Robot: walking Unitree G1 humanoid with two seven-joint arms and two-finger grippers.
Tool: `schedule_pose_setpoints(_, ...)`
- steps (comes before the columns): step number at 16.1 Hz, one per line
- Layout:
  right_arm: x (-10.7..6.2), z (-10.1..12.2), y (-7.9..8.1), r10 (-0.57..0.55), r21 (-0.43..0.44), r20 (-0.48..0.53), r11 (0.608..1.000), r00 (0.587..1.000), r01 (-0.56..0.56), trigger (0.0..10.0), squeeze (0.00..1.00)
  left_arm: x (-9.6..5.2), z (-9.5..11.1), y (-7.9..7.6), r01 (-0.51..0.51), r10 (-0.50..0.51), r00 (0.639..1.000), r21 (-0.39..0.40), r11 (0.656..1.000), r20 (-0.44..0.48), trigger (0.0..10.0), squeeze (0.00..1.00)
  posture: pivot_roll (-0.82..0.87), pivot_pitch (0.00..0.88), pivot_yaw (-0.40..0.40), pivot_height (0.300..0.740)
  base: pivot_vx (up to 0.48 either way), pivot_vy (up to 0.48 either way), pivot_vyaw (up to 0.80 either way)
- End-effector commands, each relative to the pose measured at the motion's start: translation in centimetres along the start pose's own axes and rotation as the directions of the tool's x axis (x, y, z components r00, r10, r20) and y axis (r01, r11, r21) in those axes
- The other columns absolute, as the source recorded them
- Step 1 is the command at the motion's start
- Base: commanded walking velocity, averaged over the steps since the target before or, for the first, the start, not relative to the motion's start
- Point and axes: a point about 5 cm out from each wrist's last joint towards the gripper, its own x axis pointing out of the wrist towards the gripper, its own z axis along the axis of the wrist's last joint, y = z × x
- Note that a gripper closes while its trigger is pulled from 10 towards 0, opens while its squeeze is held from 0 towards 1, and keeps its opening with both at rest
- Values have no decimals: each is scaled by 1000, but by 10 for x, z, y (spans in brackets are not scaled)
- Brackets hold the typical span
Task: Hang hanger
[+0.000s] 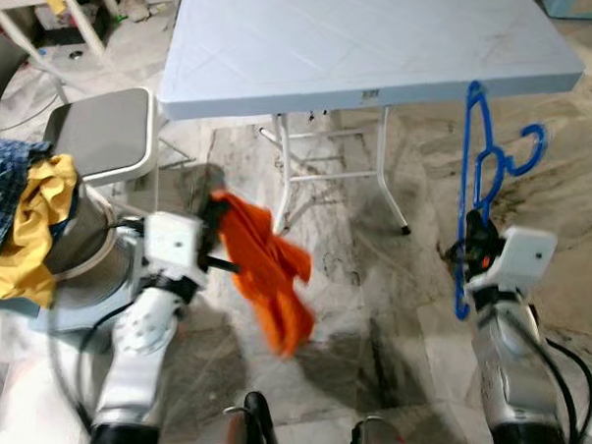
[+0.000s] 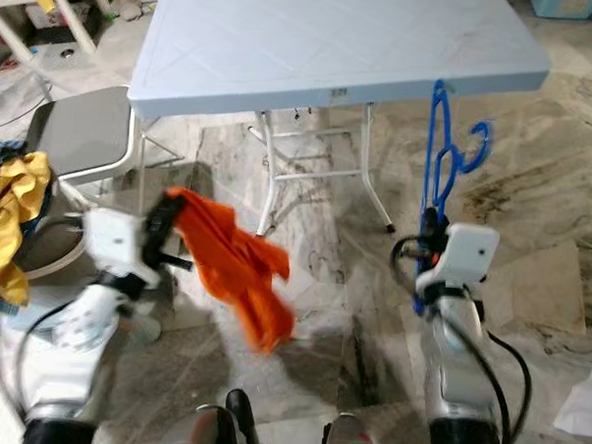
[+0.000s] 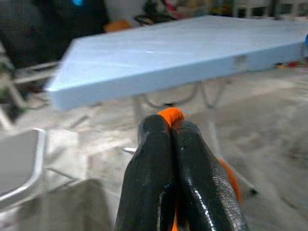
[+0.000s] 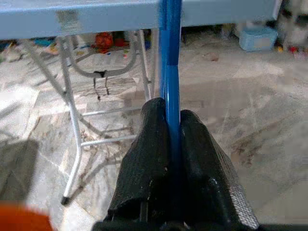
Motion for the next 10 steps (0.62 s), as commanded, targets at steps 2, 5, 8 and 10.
schedule_pose_setpoints(2, -15, -9, 6, 44, -27, -56, 999, 997, -46, 10000, 0, -13, -1, 17, -80, 84, 995, 71, 994, -49, 392, 0, -158, 229, 100, 740, 0, 0, 0)
schedule_pose_setpoints(5, -36, -32, 10, 67, -7, -178, 998, 982, -69, 10000, 0, -26, -5, 24, -212, 228, 968, 147, 966, -106, 10000, 0, -117, 228, 87, 740, 0, 0, 0)
schedule_pose_setpoints(8, -53, -64, 25, 122, -56, -336, 987, 934, -149, 10000, 0, -38, -12, 18, -206, 229, 962, 157, 966, -147, 10000, 0, -111, 214, 72, 740, 0, 0, 0)
schedule_pose_setpoints(10, -61, -68, 39, 155, -52, -350, 982, 924, -184, 10000, 0, -38, -18, 15, -186, 212, 961, 150, 971, -179, 10000, 0, -105, 210, 74, 740, 0, 0, 0)
